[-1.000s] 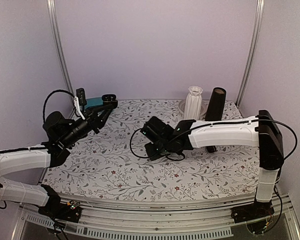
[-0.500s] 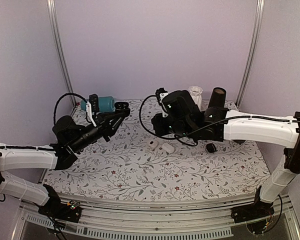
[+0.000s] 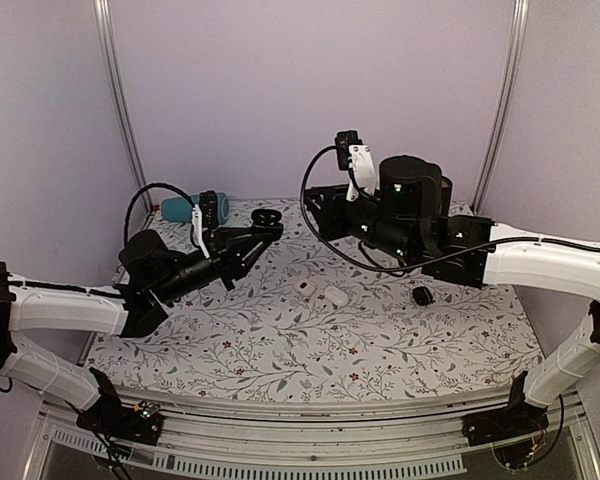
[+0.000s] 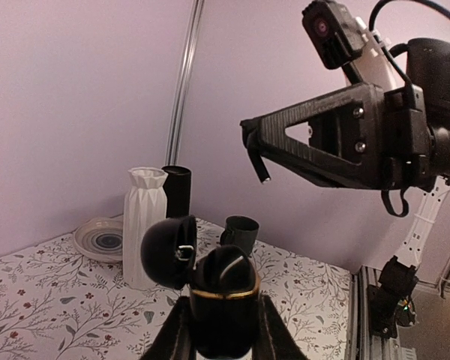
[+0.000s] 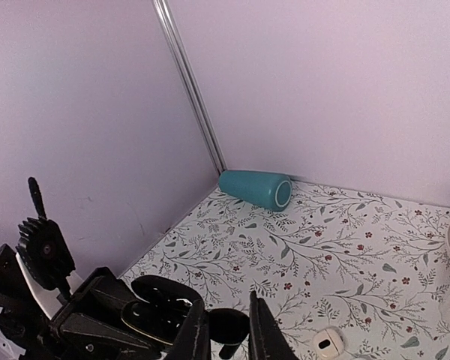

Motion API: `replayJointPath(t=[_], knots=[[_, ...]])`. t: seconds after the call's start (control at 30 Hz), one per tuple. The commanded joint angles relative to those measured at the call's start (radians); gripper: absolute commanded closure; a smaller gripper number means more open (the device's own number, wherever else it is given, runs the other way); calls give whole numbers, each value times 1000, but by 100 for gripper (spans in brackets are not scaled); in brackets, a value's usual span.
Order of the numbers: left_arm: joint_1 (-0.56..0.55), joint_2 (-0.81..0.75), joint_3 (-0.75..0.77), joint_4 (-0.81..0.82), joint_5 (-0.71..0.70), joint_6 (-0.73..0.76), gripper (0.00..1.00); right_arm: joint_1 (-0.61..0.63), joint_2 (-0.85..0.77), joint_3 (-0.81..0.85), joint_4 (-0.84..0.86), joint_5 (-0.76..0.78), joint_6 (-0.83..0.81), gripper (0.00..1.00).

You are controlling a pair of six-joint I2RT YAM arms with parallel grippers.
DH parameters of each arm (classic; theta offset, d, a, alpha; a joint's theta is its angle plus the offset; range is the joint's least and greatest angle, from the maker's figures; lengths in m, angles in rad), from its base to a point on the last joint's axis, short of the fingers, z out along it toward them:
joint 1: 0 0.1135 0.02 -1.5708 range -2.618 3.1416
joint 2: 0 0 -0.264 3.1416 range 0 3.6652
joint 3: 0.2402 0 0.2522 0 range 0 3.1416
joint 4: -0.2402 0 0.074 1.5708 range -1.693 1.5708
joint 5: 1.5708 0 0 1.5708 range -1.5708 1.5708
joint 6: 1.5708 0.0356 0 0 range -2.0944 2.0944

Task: Insert the wireless bluetooth earbuds into the charging case
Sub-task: Place the right earbud in the right side groove of the charging case.

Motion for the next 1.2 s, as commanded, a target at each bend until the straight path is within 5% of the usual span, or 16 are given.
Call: replayJointPath(t=[0.0, 1.17], knots=[[-51, 33, 44, 62, 2, 21, 100, 19, -9, -28, 129, -43, -37, 96], [-128, 78, 102, 130, -118, 77, 100, 76, 29, -66, 167, -13, -28, 96]])
